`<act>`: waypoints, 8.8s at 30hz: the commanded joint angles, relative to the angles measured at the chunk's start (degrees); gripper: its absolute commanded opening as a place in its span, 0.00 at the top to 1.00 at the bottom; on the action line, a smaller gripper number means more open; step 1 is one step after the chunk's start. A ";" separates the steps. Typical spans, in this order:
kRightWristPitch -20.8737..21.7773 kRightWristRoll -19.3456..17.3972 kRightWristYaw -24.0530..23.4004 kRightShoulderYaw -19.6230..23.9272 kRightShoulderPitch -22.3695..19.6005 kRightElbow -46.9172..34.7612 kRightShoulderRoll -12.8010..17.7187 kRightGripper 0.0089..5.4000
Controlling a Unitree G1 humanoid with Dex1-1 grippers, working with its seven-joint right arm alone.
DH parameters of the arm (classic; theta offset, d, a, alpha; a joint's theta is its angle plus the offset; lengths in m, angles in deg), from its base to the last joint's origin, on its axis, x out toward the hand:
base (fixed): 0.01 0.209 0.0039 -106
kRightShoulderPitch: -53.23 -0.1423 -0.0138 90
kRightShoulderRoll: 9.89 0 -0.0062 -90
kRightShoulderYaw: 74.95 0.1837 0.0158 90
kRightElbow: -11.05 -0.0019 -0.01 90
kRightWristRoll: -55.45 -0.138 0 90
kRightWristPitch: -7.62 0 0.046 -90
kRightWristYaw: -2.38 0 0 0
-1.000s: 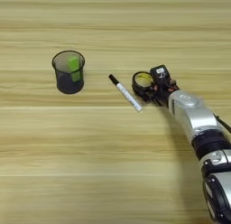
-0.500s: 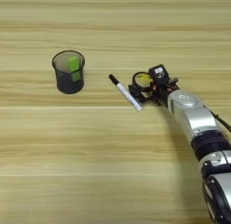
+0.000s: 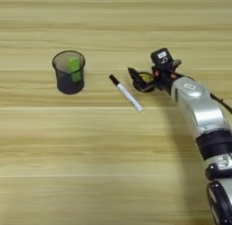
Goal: Move the objects on the table
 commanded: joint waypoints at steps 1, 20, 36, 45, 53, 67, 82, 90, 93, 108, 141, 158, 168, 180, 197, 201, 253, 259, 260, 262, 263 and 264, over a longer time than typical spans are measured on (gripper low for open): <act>0.38 0.29 0.98 -0.61 -7.21 -4.82 1.62 0.00; -8.24 0.99 9.45 -5.47 -24.33 -2.04 0.20 0.00; -3.69 2.14 14.16 -9.21 -37.64 15.89 -7.03 0.00; -0.85 2.51 15.27 -9.39 -39.97 19.61 -9.50 0.00; 1.09 2.80 15.72 -9.31 -40.08 20.92 -10.09 0.00; 5.78 5.34 14.62 -9.85 -40.91 27.93 -11.15 0.00; 9.35 7.17 13.55 -10.01 -41.32 34.70 -11.95 0.00; 11.10 8.62 12.67 -9.97 -41.31 37.42 -11.86 0.00; 11.61 9.23 12.46 -10.10 -41.18 38.04 -11.68 0.00; 14.99 12.14 10.59 -10.52 -40.60 39.58 -11.10 0.00; 16.27 14.63 11.17 -11.03 -40.05 38.42 -9.72 0.00; 16.32 15.32 11.32 -11.44 -39.69 38.22 -8.38 0.00; 16.43 16.03 11.28 -12.16 -39.14 38.51 -7.35 0.00; 16.48 16.14 11.12 -12.26 -39.11 38.53 -7.26 0.00; 16.38 15.49 12.00 -12.17 -38.51 36.31 -8.08 0.00; 15.95 15.50 12.66 -12.28 -37.83 34.57 -8.17 0.00; 26.14 -1.83 -12.65 13.26 6.92 -9.68 -8.51 0.00; 35.29 -1.24 -15.29 12.94 4.20 -0.97 -7.83 0.00; 36.33 -0.92 -15.71 12.81 3.89 0.10 -7.82 0.00; 38.27 -0.63 -16.50 12.57 3.38 1.75 -7.65 0.00; 38.92 -0.77 -16.81 12.58 3.11 2.43 -7.51 0.00; 39.45 -0.89 -17.07 12.63 2.89 3.05 -7.36 0.00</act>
